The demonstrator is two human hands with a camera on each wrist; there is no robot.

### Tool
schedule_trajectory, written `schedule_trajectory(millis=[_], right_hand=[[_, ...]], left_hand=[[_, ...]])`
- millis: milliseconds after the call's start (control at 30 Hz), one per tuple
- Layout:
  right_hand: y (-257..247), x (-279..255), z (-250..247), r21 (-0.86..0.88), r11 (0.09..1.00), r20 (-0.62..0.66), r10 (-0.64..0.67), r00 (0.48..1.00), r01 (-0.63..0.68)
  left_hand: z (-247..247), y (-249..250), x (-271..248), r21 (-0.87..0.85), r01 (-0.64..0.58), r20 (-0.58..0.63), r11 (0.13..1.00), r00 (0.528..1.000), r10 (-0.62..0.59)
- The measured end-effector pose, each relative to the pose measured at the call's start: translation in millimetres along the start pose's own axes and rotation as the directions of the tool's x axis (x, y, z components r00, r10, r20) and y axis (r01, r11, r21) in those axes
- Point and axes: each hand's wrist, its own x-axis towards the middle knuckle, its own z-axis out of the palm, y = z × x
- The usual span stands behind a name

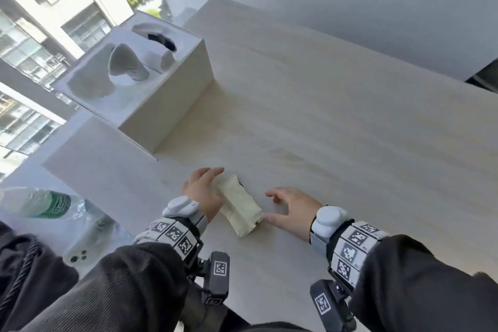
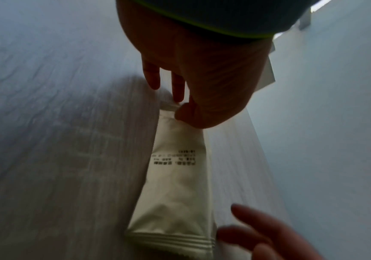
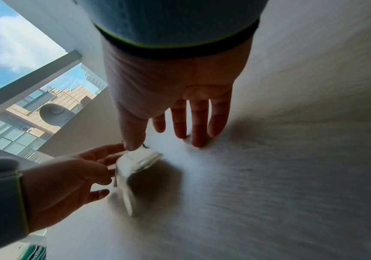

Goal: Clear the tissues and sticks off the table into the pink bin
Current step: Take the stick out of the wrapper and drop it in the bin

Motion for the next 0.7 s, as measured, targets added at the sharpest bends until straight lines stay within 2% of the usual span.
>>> schedule_trajectory(millis=[67, 167, 233, 333, 400, 467, 567, 633, 700], right_hand=[[-10.2, 6.3, 6.4, -0.006, 1.0, 0.002, -0.02, 1.0, 0.02], [-15.9, 10.6, 13.2, -0.027, 0.999, 0.019, -0.018, 1.0, 0.019], [-16.6, 10.6, 12.6, -0.018, 1.0, 0.024, 0.011, 1.0, -0.01], [-17.0, 2.5, 1.6, 0.006, 0.999, 0.016, 0.043, 0.999, -0.043], [-14.7, -5.2, -8.4, 0.1, 0.992, -0.049, 0.078, 0.996, -0.072], [-10.2, -14.8, -18.2, 0.307, 0.944, -0.146, 0.175, 0.974, -0.124], [-5.2, -34.5, -37.3, 0.666, 0.739, -0.246, 0.348, 0.905, -0.103], [-0.7, -54.6, -53.4, 0.771, 0.635, -0.292, 0.42, 0.859, -0.049], [2.1, -71.6, -64.0, 0.808, 0.589, -0.32, 0.438, 0.84, 0.001]], left_hand=[[0.5, -2.2, 2.4, 0.072, -0.105, 0.033, 0.992, 0.994, 0.103], [-0.4, -3.4, 5.6, 0.181, -0.248, 0.16, 0.952, 0.962, 0.22], [-1.7, 1.7, 10.9, 0.156, -0.301, 0.189, 0.941, 0.944, 0.27], [-2.5, 18.7, 20.7, -0.006, -0.339, 0.179, 0.941, 0.925, 0.335], [-3.7, 35.7, 22.5, -0.181, -0.253, 0.216, 0.95, 0.933, 0.289], [-8.0, 53.9, 19.9, -0.343, -0.14, 0.264, 0.929, 0.935, 0.238], [-15.9, 88.4, 10.1, -0.561, -0.055, 0.326, 0.826, 0.903, 0.282], [-16.7, 119.5, 2.5, -0.66, 0.003, 0.377, 0.751, 0.866, 0.327], [-13.5, 145.9, -5.2, -0.716, 0.047, 0.399, 0.696, 0.846, 0.353]])
